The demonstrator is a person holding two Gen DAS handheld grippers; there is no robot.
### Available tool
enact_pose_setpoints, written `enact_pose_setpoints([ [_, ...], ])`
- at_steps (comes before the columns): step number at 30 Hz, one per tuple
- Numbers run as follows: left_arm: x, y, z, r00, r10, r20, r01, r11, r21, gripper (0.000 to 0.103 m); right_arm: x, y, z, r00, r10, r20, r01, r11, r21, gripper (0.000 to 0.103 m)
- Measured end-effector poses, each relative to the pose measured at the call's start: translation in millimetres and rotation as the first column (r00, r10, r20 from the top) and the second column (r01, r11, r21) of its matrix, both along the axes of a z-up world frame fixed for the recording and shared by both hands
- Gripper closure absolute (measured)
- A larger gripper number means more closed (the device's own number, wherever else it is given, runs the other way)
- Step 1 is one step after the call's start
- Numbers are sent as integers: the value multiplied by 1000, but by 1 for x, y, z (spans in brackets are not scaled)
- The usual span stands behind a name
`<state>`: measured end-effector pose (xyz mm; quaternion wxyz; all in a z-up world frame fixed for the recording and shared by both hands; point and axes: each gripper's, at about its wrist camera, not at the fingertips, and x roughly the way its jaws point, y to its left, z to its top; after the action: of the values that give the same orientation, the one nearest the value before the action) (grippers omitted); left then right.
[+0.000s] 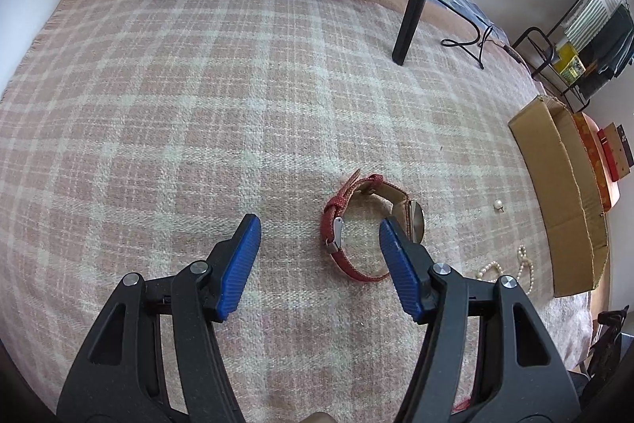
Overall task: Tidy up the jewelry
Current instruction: 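Move both tools back, right tool reaching toward the red cord with green pendant, then grasp the red-strap watch with the left tool while the right tool grasps the green pendant, then carry the watch and green pendant in both tools over the cardboard box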
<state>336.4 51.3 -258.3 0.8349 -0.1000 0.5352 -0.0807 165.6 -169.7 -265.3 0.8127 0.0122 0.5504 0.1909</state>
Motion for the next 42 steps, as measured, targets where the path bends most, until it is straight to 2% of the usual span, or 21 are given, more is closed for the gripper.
enact_pose_setpoints([
  [2, 1, -4, -2, 1000, -9, -4, 9, 1000, 5, 44, 2, 8, -1, 1000, 23, 19, -22, 999, -40, 71],
  [6, 2, -8, -5, 1000, -19, -6, 19, 1000, 13, 44, -2, 20, -1, 994, 89, 70, -79, 988, -135, 77],
  [10, 3, -9, -9, 1000, -13, -12, 14, 999, 30, 53, -7, 26, 0, 985, 137, 103, -117, 976, -182, 87],
  [12, 3, -9, -10, 1000, -11, -8, 12, 999, 47, 63, -8, 26, 0, 983, 146, 110, -124, 974, -190, 89],
  [13, 3, -10, -10, 1000, -10, -5, 10, 998, 66, 73, -8, 26, 0, 982, 151, 113, -127, 973, -194, 89],
  [16, 3, -9, -11, 1000, -16, -5, 16, 997, 71, 93, -8, 25, 1, 980, 158, 118, -133, 971, -199, 89],
  [17, 3, -9, -11, 1000, -18, -4, 18, 997, 73, 96, -8, 25, 2, 980, 160, 120, -134, 971, -201, 89],
  [25, -3, -11, 1, 1000, -24, 18, 23, 997, 80, 97, -14, 19, 15, 979, 142, 145, -117, 979, -168, 90],
  [29, -4, -7, 12, 999, -13, 36, 11, 998, 56, 97, -13, 12, 27, 979, 116, 171, -94, 987, -133, 90],
  [42, -9, -11, 45, 995, 2, 96, 0, 1000, -16, 97, -10, 0, 53, 967, 75, 242, -52, 994, -98, 90],
])
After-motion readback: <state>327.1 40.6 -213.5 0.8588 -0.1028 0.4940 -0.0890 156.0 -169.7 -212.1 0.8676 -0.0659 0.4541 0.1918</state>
